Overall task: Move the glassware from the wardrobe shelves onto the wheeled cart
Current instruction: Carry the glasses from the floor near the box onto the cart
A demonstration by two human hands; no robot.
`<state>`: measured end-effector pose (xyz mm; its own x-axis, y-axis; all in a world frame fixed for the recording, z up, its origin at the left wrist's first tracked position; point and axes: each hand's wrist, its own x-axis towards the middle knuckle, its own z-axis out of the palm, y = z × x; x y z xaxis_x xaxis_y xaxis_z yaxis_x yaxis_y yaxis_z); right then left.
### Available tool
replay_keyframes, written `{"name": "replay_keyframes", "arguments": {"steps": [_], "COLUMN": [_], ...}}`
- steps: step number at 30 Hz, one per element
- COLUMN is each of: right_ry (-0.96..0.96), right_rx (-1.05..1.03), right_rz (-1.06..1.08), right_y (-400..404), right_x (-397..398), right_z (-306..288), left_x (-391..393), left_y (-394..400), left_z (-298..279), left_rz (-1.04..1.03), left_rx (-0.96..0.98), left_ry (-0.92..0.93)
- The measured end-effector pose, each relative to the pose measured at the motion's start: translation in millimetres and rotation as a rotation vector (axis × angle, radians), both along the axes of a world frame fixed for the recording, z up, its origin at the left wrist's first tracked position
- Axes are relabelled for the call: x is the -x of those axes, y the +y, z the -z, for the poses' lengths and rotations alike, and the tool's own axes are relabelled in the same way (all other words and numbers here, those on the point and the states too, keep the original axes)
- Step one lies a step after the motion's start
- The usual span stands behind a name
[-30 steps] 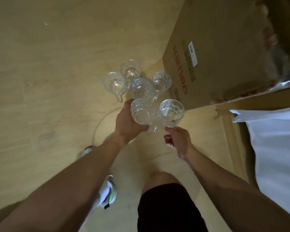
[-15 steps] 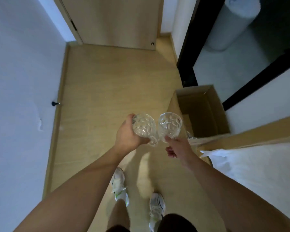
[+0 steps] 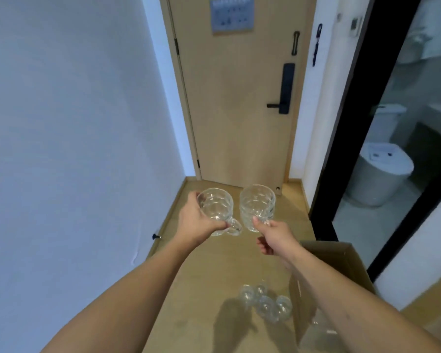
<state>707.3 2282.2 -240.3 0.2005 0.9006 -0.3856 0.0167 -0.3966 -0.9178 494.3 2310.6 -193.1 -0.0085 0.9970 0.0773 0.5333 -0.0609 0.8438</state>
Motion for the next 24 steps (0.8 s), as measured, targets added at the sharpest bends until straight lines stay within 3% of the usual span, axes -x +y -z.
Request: {"name": "replay_keyframes", "arguments": {"steps": [9,24], "right_ry": [0.013,0.135], "right_rx": [-0.167,-0.242], "right_rz": [-0.251,-0.798], "right_y": [-56,-225], "right_x": [127,428], "right_z": [-106,-159], "left_x": [123,385], "left_y": [-113,-394], "left_z": [-96,-150], "left_rz": [-0.229,-0.790], "left_rx": [-0.188,-0.300], "left_ry": [-0.116,-0.082]}}
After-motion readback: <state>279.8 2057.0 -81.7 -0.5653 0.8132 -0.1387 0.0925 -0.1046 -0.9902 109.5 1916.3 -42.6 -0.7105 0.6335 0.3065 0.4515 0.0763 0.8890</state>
